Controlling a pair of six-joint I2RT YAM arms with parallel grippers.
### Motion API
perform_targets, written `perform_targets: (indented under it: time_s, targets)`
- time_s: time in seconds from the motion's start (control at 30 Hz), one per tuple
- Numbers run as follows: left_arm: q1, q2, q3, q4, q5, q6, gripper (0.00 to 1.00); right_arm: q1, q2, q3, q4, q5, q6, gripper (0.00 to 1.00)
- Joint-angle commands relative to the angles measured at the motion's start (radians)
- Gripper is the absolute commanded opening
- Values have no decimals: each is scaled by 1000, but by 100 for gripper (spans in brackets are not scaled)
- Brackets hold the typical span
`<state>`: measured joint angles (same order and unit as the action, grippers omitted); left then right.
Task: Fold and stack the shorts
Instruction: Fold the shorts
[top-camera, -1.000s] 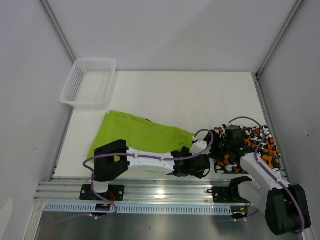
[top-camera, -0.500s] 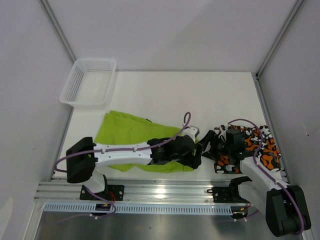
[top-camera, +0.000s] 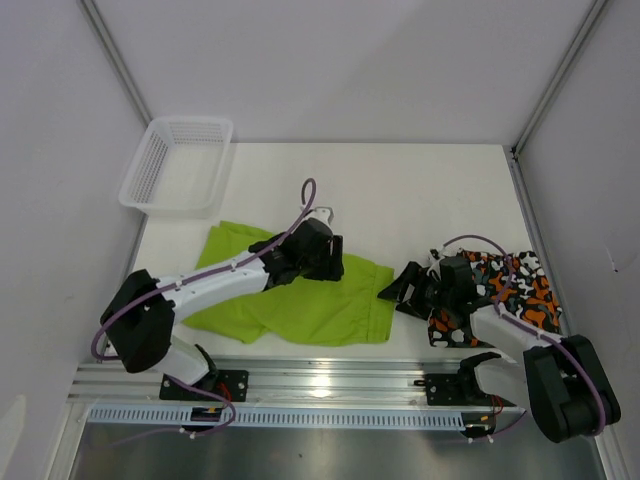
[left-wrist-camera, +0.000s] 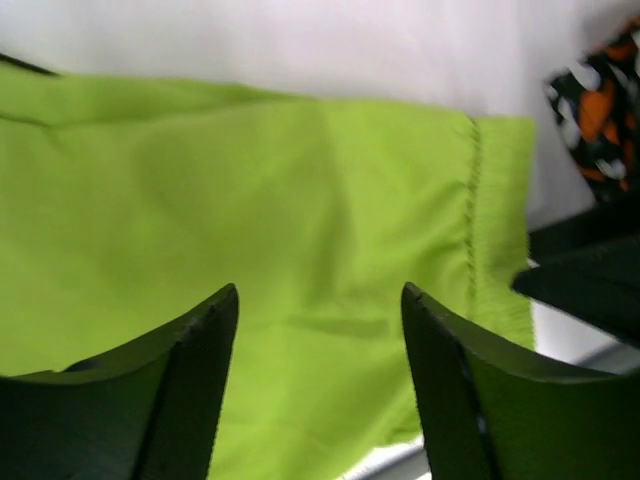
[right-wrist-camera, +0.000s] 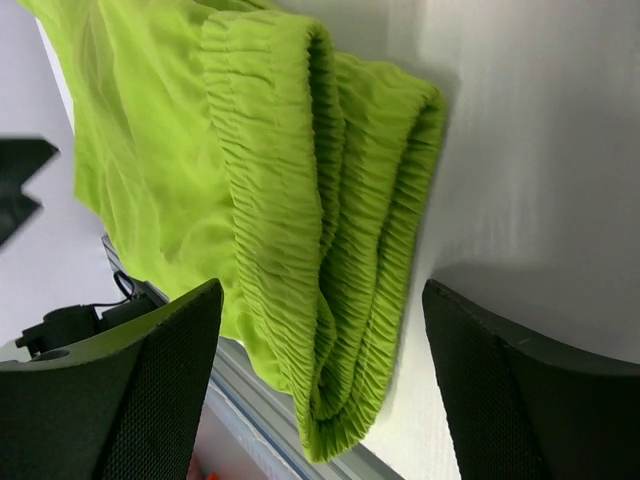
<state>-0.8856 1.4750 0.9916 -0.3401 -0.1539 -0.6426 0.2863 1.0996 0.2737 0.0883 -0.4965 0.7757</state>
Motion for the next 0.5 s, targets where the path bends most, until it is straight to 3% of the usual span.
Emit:
perform_targets:
  time_s: [0.0,0.1,0.23,0.33,0.47]
  targets:
    - [51,39,62,7,-12,124,66,27,72,25,83,49,-7,81]
    - [76,91,134,1,-39,211,65,34,114,24,114,65,-7,75]
    - [132,146,206,44,25,337,65,45,134,19,142,78,-23,65]
    - [174,189,229,113,144,391,65,56,155,24,159,81,-29,57]
    - [208,271,291,134,307,445,62,59,201,36,185,75,-33,56]
